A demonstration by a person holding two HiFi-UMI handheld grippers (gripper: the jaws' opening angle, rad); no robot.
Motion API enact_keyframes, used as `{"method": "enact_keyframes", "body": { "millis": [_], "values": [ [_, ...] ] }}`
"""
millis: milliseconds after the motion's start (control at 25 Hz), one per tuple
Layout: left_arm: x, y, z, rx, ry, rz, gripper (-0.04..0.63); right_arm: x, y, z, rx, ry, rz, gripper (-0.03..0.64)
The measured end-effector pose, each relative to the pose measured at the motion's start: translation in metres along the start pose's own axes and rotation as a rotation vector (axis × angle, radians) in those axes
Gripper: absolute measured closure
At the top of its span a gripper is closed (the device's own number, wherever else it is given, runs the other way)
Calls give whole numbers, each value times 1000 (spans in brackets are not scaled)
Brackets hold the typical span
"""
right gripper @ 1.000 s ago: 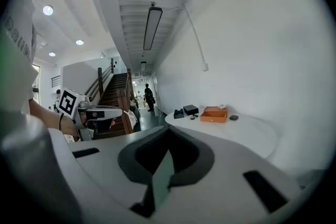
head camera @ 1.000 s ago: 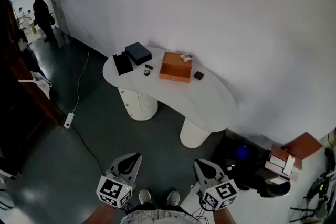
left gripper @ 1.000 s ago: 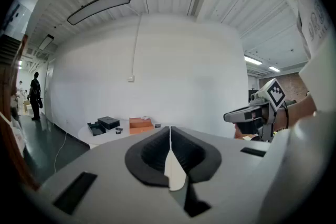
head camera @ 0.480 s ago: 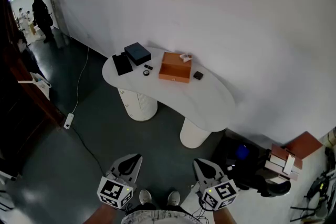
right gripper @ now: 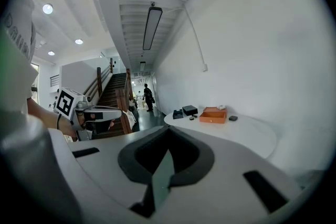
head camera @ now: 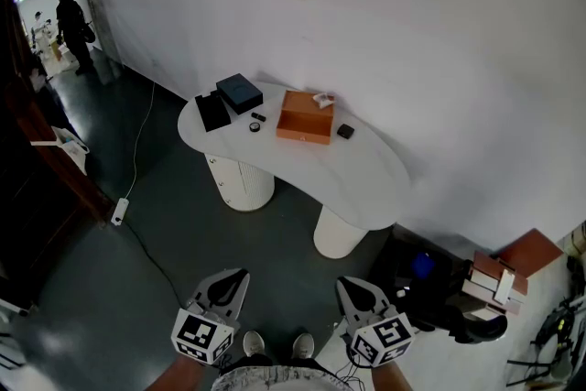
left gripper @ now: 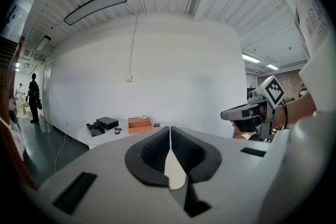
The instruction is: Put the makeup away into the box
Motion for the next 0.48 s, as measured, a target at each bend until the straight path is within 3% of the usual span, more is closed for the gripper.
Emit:
{"method": "enact_keyframes", "body": {
  "millis": [480],
  "values": [
    [0,1,0,5,-9,2,571,4,-4,-3,3,41,-8,607]
  ]
}}
Point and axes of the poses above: the fingertips, and each gripper's own axes: z forward along the fingers, x to its right, y out of its underside, the point moved 3 cm from there along -z, backward along the fingers, and after that the axes turned 10 degrees about -x, right-handed, at the moved point
